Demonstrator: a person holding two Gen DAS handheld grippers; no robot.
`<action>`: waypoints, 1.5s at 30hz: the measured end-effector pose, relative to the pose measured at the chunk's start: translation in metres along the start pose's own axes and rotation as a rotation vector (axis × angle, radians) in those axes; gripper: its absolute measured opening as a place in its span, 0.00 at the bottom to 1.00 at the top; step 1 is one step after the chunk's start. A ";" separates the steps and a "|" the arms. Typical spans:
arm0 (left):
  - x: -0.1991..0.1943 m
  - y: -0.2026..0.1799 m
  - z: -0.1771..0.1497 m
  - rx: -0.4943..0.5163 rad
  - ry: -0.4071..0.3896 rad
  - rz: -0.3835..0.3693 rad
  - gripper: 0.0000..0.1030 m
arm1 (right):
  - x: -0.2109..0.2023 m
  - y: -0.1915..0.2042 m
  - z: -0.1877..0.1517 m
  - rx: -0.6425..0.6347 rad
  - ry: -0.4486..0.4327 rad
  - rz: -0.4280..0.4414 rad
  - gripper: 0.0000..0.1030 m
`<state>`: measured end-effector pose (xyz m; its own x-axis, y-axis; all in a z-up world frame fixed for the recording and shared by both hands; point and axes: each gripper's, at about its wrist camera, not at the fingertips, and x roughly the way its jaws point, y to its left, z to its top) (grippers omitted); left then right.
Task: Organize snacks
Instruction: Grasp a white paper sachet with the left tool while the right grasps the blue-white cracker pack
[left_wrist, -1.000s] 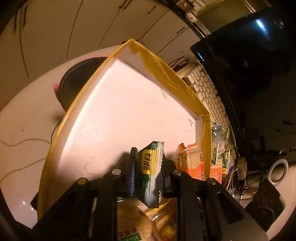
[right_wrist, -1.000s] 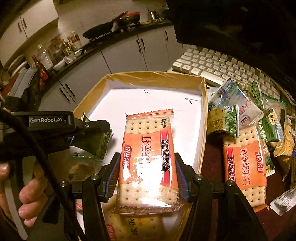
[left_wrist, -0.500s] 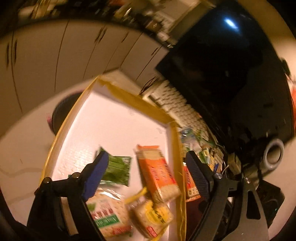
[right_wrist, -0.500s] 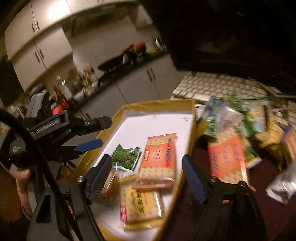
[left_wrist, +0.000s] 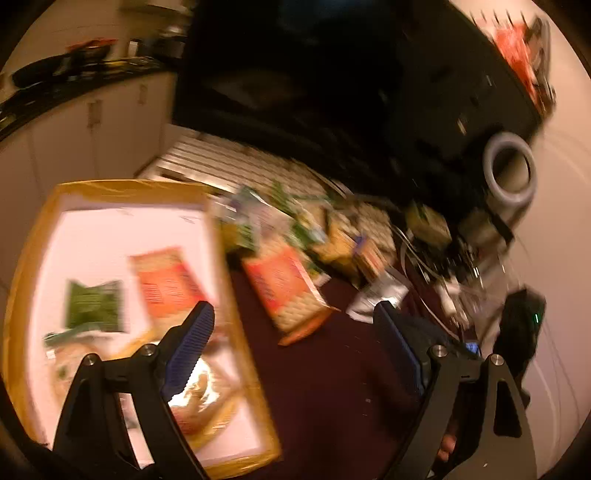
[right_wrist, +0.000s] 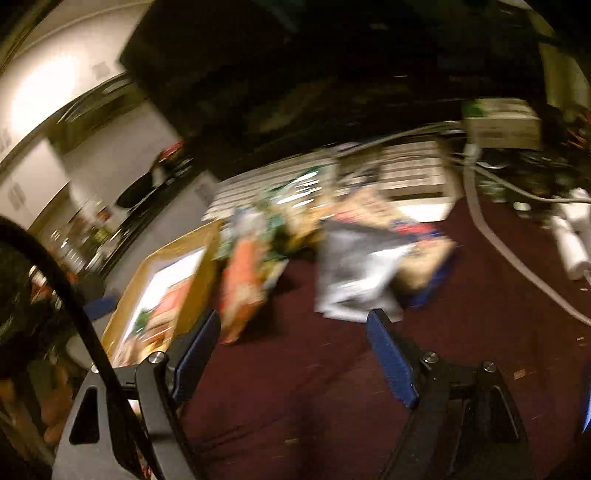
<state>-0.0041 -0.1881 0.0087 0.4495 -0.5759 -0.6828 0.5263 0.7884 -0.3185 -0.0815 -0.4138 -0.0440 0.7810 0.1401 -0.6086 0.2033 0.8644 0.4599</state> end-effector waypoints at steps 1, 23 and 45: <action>0.012 -0.011 0.002 0.016 0.030 -0.018 0.85 | 0.000 -0.011 0.004 0.032 -0.009 -0.013 0.79; 0.168 -0.095 0.008 0.105 0.307 -0.084 0.29 | 0.001 -0.089 0.009 0.312 -0.091 -0.020 0.55; 0.074 -0.035 -0.025 -0.078 0.315 -0.130 0.02 | 0.052 -0.042 0.082 0.054 0.075 -0.141 0.76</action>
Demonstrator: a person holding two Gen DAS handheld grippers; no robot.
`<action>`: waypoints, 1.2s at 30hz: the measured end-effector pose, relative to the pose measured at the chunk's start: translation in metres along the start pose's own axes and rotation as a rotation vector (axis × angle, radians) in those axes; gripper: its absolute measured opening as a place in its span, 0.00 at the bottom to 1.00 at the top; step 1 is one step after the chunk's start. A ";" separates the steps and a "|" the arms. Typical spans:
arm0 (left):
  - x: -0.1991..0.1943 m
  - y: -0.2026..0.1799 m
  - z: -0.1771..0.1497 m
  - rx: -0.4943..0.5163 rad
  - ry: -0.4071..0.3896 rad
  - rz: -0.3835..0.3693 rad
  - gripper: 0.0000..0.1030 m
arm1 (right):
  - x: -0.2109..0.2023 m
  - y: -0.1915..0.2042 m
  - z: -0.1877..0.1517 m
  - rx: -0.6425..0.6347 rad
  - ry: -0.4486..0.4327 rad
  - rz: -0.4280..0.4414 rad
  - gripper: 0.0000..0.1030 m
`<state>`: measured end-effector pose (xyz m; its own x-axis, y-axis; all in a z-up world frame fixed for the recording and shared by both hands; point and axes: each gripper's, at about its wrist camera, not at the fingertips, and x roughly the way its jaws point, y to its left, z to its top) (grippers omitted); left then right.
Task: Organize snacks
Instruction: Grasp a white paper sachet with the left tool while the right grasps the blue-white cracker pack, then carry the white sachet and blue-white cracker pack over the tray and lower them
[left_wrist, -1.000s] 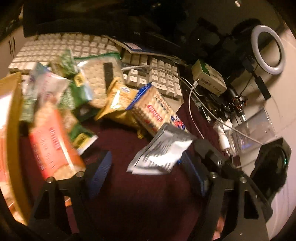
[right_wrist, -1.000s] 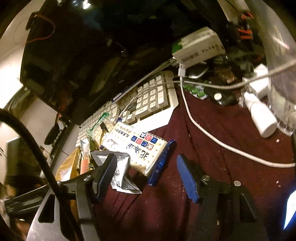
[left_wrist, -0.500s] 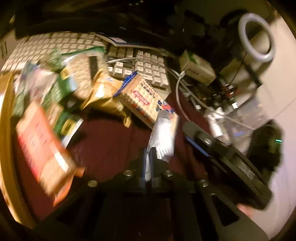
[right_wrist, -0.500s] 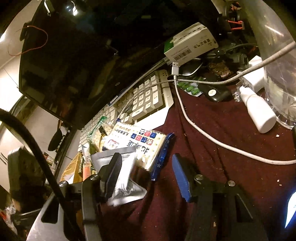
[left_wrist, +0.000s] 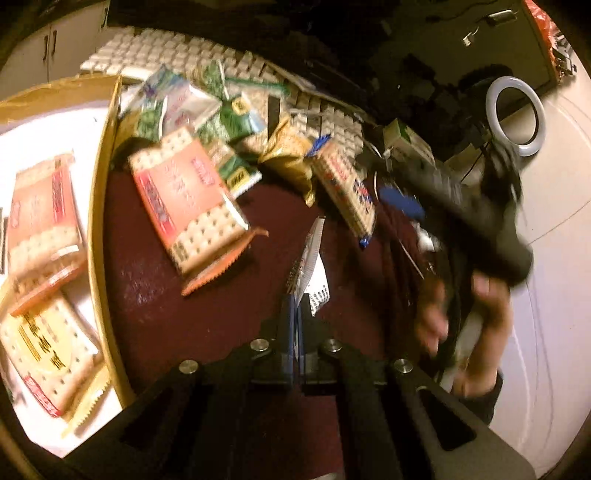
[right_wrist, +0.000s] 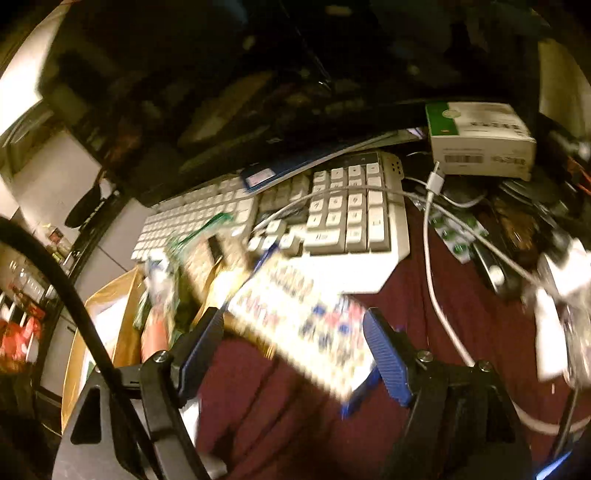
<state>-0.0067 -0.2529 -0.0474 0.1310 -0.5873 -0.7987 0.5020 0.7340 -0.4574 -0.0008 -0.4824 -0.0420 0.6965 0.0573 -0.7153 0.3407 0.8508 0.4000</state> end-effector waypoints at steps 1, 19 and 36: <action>0.002 0.001 -0.002 -0.002 0.010 -0.001 0.02 | 0.008 -0.005 0.006 0.009 0.006 -0.018 0.78; 0.035 0.001 0.001 -0.016 0.074 0.045 0.39 | 0.003 0.015 -0.063 -0.114 0.073 -0.021 0.69; 0.006 -0.006 0.004 0.009 -0.056 -0.022 0.19 | -0.011 0.011 -0.058 -0.069 -0.040 0.063 0.54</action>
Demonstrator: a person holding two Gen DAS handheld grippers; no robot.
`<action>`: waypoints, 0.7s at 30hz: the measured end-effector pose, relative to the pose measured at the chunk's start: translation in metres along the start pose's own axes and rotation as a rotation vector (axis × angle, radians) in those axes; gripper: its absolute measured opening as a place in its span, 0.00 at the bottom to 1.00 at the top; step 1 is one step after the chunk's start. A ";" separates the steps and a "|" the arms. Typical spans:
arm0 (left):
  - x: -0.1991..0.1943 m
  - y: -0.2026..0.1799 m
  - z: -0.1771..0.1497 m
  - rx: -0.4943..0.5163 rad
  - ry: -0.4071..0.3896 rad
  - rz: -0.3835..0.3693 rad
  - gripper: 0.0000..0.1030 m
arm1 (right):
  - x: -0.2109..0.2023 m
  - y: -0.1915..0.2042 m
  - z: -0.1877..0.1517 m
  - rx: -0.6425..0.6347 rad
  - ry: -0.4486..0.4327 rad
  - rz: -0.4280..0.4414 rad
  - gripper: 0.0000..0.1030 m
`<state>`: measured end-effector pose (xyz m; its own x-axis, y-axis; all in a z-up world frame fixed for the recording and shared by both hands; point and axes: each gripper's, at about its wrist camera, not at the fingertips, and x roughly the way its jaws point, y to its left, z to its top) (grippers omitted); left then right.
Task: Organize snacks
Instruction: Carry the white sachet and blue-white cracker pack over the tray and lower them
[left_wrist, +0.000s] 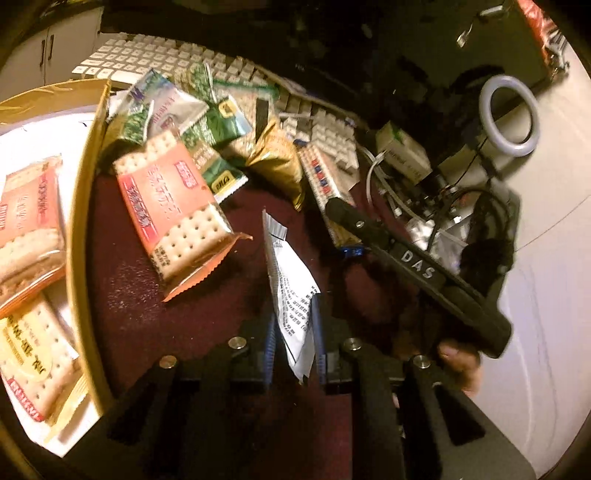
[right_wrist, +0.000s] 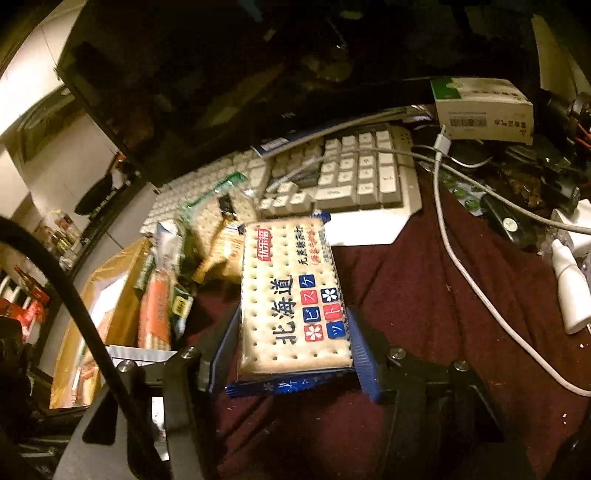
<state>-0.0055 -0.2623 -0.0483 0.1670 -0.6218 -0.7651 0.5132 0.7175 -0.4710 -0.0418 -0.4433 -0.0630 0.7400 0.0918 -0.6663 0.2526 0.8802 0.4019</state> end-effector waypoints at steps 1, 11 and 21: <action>-0.006 0.001 0.000 -0.008 -0.007 -0.014 0.19 | -0.001 0.002 0.001 -0.007 -0.006 0.006 0.54; -0.092 0.028 -0.008 -0.072 -0.156 -0.050 0.19 | -0.039 0.041 -0.009 0.006 -0.063 0.114 0.54; -0.164 0.116 0.001 -0.245 -0.331 0.044 0.19 | -0.008 0.137 -0.012 -0.125 0.040 0.293 0.54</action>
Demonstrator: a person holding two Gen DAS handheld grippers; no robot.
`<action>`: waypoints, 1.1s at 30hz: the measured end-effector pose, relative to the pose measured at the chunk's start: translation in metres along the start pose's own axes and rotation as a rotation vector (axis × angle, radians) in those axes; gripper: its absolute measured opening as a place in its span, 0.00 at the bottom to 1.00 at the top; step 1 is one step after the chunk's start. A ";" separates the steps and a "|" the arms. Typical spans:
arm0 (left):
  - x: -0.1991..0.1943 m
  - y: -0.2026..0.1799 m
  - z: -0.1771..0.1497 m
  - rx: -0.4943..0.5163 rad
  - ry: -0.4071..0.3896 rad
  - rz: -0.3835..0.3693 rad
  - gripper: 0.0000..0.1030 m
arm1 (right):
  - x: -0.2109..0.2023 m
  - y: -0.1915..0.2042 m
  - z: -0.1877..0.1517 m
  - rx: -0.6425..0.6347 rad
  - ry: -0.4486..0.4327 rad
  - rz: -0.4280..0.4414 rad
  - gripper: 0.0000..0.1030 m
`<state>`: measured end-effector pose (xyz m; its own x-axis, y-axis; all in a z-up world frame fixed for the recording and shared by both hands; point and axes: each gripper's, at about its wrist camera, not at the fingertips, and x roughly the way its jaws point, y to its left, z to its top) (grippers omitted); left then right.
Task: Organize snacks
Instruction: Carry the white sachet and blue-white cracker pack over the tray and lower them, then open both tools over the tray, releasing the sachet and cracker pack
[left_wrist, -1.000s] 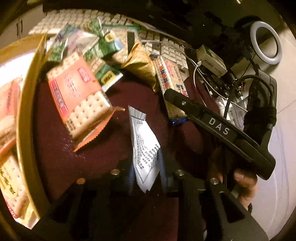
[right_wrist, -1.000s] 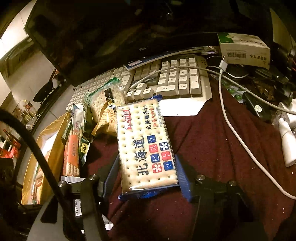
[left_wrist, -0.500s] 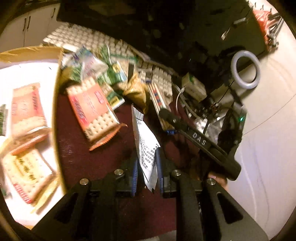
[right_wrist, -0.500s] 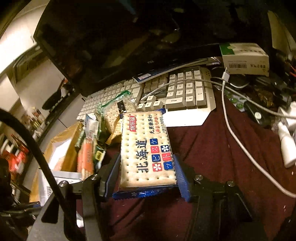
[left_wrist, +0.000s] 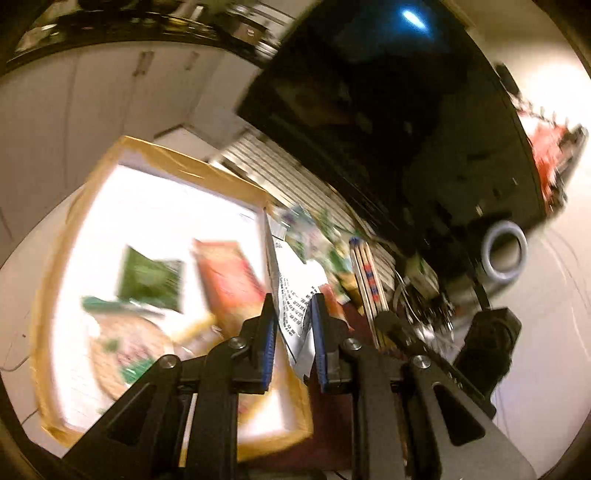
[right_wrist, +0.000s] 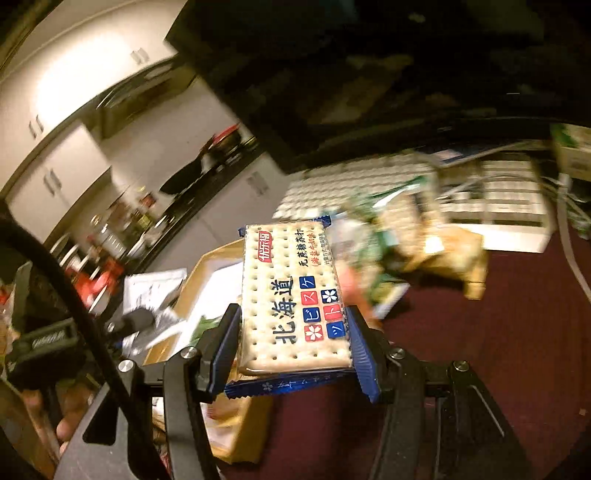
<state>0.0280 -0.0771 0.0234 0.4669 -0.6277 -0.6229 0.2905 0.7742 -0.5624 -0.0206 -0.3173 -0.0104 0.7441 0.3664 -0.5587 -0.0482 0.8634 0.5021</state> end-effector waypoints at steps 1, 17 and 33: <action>0.000 0.010 0.007 -0.023 -0.004 0.001 0.19 | 0.010 0.008 0.003 -0.015 0.015 0.005 0.54; 0.065 0.098 0.081 -0.176 0.052 0.188 0.19 | 0.166 0.061 0.051 -0.101 0.274 -0.073 0.55; 0.051 0.087 0.070 -0.175 0.020 0.183 0.81 | 0.080 0.046 0.046 -0.061 0.063 0.038 0.79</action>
<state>0.1359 -0.0362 -0.0193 0.4813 -0.4813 -0.7326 0.0530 0.8502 -0.5238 0.0676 -0.2647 -0.0016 0.6980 0.4183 -0.5812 -0.1170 0.8673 0.4838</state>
